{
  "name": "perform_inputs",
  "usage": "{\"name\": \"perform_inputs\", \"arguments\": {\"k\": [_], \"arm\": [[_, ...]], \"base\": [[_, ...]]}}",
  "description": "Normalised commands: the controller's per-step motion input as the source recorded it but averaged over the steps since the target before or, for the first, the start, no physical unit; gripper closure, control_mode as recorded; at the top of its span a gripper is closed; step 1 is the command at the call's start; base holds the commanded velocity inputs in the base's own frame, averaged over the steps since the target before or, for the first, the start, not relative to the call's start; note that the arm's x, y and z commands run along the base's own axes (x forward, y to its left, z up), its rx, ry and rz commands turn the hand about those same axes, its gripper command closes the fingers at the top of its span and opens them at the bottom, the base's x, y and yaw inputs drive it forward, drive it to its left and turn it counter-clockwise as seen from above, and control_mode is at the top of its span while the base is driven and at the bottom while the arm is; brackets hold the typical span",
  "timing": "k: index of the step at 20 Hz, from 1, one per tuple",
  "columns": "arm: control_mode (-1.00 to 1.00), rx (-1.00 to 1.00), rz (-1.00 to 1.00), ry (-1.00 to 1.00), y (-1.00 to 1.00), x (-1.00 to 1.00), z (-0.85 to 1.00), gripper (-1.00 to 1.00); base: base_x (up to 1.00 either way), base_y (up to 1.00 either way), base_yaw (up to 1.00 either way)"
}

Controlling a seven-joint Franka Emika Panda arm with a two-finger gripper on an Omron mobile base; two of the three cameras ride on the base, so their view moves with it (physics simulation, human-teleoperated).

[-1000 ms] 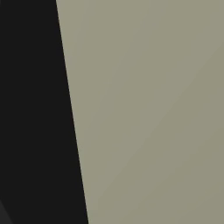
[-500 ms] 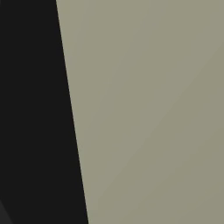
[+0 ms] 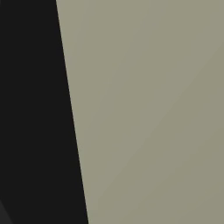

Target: Get the candle and the beer from the cabinet and move them to the dining counter.

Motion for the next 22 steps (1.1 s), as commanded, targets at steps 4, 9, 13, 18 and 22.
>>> {"name": "perform_inputs", "arguments": {"k": [4, 9, 13, 18, 22], "arm": [[-1.0, 0.1, -0.14, 0.0, 0.41, 0.3, -0.19, -1.0], [-1.0, 0.1, -0.31, -0.02, 0.36, 0.39, -0.14, -1.0], [-1.0, 0.1, -0.38, 0.0, 0.3, 0.46, -0.05, -1.0], [-1.0, 0.11, -0.44, 0.0, 0.25, 0.49, -0.03, -1.0], [-1.0, 0.19, -0.4, 0.0, 0.12, 0.43, -0.01, -1.0]], "base": [[0.0, 0.0, 0.0], [0.0, 0.0, 0.0], [0.0, 0.0, 0.0], [0.0, 0.0, 0.0], [0.0, 0.0, 0.0]]}}
